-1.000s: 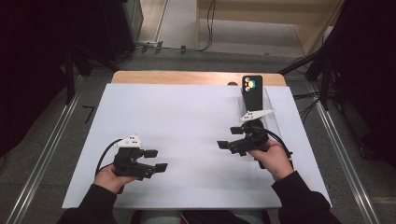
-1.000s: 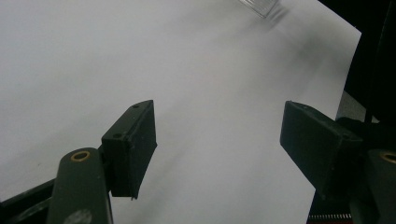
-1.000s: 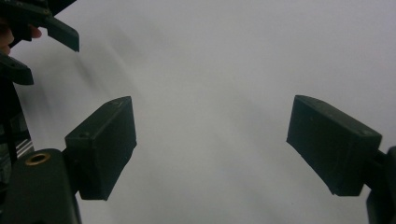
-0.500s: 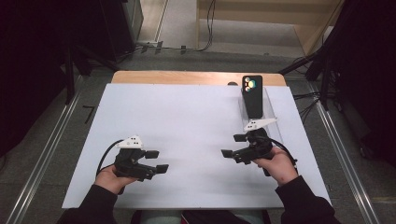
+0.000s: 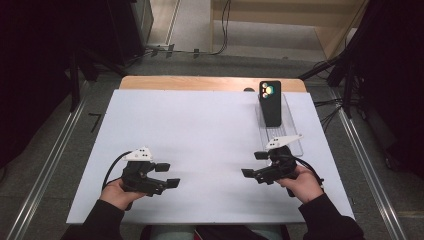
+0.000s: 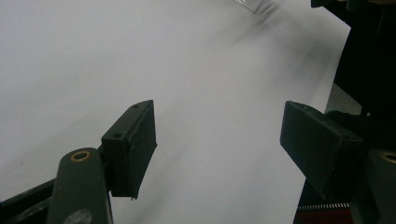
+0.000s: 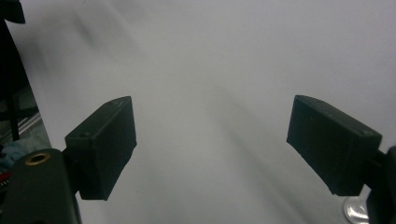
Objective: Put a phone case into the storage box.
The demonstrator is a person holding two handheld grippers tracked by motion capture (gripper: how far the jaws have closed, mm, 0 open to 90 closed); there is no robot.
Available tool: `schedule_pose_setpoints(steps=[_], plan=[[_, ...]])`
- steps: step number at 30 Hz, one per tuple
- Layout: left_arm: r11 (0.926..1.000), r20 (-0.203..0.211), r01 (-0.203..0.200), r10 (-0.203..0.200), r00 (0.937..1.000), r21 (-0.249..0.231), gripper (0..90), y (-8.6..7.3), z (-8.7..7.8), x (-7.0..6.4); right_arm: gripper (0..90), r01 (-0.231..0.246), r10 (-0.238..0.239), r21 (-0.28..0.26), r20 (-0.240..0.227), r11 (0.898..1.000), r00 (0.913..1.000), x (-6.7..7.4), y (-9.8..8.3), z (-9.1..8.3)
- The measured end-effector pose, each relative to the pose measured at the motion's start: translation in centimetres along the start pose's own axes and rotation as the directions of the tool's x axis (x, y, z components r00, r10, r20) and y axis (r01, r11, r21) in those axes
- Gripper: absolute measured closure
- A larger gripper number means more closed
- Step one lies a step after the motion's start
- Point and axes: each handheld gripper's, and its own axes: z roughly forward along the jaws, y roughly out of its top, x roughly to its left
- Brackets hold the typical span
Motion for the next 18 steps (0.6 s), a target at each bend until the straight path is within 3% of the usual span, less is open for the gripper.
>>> schedule_pose_setpoints(steps=[18], plan=[[1.0,0.015,-0.002,0.002,0.9999,0.007,27.5,-0.5,-0.2,-0.3,14.0,-0.013,0.013,0.014,0.013,1.0,0.9998,-0.2,-2.8,-1.5]])
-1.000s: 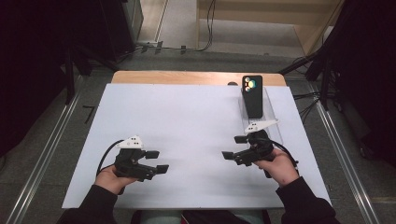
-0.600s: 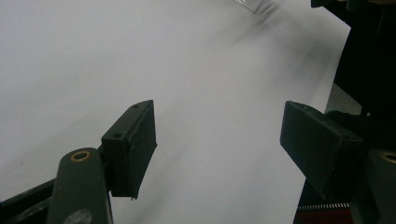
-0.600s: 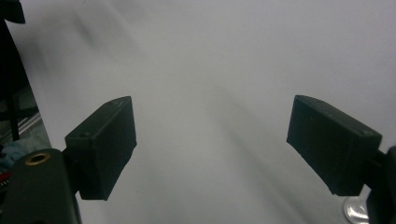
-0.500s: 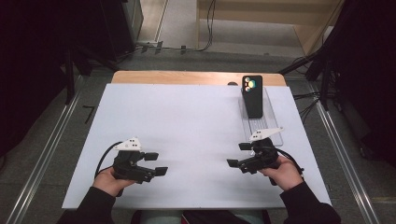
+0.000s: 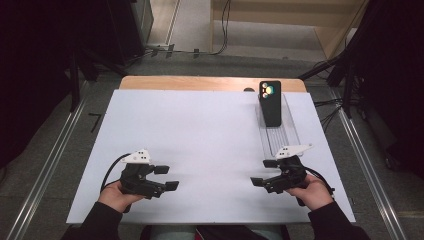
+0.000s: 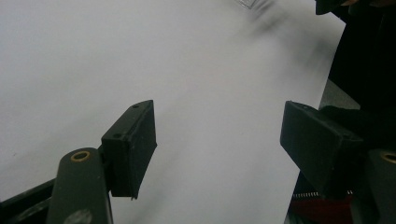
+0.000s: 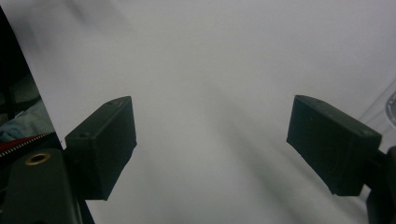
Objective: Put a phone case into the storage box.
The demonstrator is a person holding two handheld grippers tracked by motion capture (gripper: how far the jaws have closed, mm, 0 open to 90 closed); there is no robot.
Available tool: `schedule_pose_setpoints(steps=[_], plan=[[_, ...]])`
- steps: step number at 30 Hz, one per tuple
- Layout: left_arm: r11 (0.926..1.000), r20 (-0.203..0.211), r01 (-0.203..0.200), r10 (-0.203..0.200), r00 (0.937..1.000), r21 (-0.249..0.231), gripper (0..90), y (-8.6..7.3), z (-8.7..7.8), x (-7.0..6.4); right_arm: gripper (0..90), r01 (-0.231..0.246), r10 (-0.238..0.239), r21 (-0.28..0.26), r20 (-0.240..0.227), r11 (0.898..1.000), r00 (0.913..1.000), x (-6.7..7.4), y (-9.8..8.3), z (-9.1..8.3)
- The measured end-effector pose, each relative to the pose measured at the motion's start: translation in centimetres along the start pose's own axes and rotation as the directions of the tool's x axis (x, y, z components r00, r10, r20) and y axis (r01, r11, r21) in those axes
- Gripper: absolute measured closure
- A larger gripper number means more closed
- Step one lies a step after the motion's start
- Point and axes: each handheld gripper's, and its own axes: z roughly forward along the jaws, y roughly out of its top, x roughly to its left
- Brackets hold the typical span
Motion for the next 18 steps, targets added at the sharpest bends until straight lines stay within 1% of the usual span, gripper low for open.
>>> schedule_pose_setpoints(steps=[5,8,14,18], plan=[[1.0,0.002,-0.003,0.003,1.0,0.002,27.5,-0.1,-0.1,-0.1,14.0,0.0,0.0,0.004,0.012,1.0,0.9999,-0.1,-0.7,-0.7],[1.0,0.002,-0.005,0.005,1.0,0.006,27.5,-0.2,-0.1,-0.1,14.0,-0.008,0.008,0.007,0.017,1.0,0.9998,-0.3,-1.2,-1.0],[0.9999,0.002,-0.011,0.011,0.9999,0.011,27.5,-0.3,-0.2,-0.1,14.0,-0.013,0.012,0.013,0.035,1.0,0.9993,-0.7,-1.8,-1.4],[0.9999,0.004,-0.007,0.007,1.0,0.008,27.5,-0.4,-0.3,-0.1,13.9,-0.007,0.006,0.021,0.042,1.0,0.9991,-0.9,-2.2,-1.6]])
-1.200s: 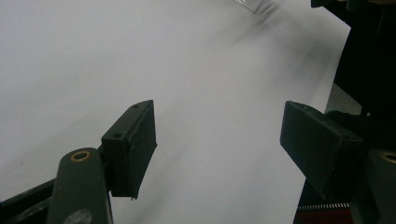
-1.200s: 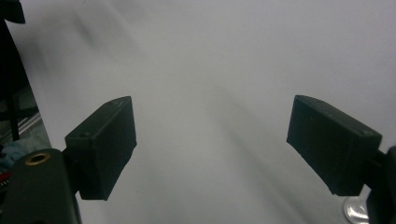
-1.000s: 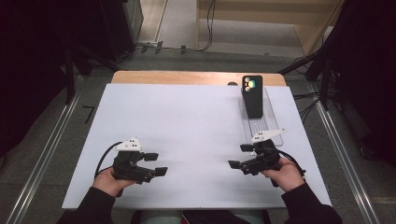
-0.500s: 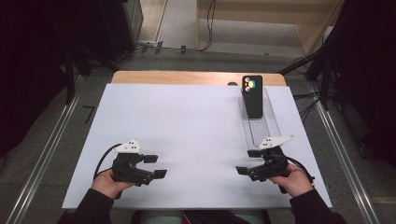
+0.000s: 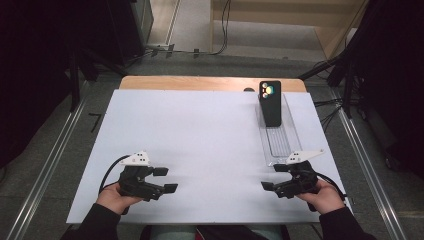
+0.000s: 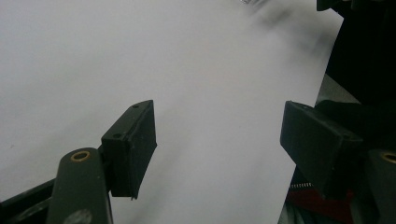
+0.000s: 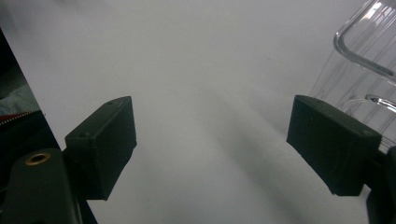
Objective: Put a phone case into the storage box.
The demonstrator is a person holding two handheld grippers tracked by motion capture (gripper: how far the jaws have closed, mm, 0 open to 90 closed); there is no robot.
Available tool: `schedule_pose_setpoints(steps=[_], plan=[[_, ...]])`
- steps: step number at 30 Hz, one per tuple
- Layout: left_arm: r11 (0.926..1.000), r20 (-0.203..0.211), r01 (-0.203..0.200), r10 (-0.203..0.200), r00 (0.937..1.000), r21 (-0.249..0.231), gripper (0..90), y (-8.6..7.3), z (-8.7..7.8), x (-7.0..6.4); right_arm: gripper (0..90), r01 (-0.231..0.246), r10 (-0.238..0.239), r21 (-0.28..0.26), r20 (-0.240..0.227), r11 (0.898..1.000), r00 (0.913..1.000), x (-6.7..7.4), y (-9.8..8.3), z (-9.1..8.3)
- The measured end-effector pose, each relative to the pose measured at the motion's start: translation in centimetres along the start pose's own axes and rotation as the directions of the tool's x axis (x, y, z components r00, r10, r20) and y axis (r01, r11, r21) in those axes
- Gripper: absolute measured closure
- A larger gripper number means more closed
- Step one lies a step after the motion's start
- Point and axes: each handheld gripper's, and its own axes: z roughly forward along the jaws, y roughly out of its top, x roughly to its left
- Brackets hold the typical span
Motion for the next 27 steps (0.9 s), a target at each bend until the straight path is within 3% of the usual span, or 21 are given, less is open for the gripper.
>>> schedule_pose_setpoints(steps=[18,27], plan=[[1.0,-0.001,-0.001,0.001,1.0,0.006,27.5,-0.3,-0.2,0.2,13.9,-0.009,0.009,0.002,0.039,1.0,0.9992,-1.3,-1.0,-0.3],[0.9999,0.011,0.009,-0.009,0.9999,0.009,27.5,-0.4,0.2,0.4,14.0,0.002,-0.002,0.002,0.042,1.0,0.9991,-1.2,-1.0,-0.1]])
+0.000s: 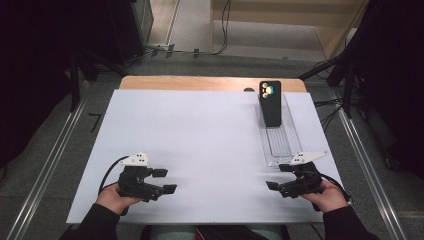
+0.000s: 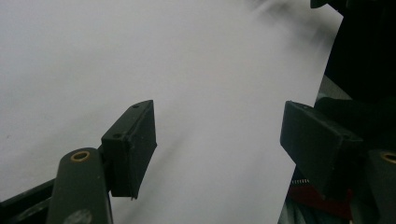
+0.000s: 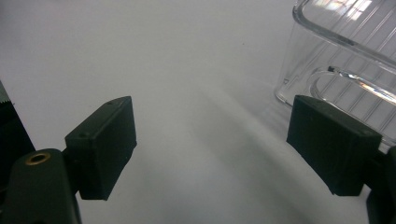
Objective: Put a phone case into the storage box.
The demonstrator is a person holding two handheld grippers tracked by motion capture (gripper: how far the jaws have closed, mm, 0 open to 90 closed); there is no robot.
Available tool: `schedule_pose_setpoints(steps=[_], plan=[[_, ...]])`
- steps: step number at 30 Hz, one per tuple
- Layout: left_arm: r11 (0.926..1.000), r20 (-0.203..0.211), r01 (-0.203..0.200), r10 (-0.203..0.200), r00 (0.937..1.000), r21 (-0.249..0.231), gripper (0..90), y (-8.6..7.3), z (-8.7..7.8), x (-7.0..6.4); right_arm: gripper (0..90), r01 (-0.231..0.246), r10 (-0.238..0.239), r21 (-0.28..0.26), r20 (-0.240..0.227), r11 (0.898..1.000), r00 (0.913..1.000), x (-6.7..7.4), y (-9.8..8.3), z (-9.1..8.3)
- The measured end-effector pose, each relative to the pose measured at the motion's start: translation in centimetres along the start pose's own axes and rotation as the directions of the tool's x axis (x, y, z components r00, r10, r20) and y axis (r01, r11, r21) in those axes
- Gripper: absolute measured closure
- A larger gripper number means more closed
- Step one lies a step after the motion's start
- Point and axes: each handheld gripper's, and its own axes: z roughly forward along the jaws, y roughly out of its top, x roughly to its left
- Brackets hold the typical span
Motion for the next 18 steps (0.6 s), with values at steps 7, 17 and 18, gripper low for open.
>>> schedule_pose_setpoints(steps=[7,17,18], plan=[[1.0,-0.002,-0.002,0.002,1.0,0.002,27.5,0.0,0.0,0.02,14.0,-0.001,0.001,0.003,0.002,1.0,1.0,0.02,-0.01,0.02],[1.0,-0.003,0.0,0.0,1.0,0.002,27.5,0.0,-0.04,0.0,14.0,-0.002,0.002,0.005,0.002,1.0,1.0,0.01,-0.03,0.03],[1.0,-0.004,0.001,-0.001,1.0,0.003,27.5,0.0,-0.04,0.0,14.0,0.003,-0.003,0.006,0.001,1.0,1.0,-0.01,-0.04,0.06]])
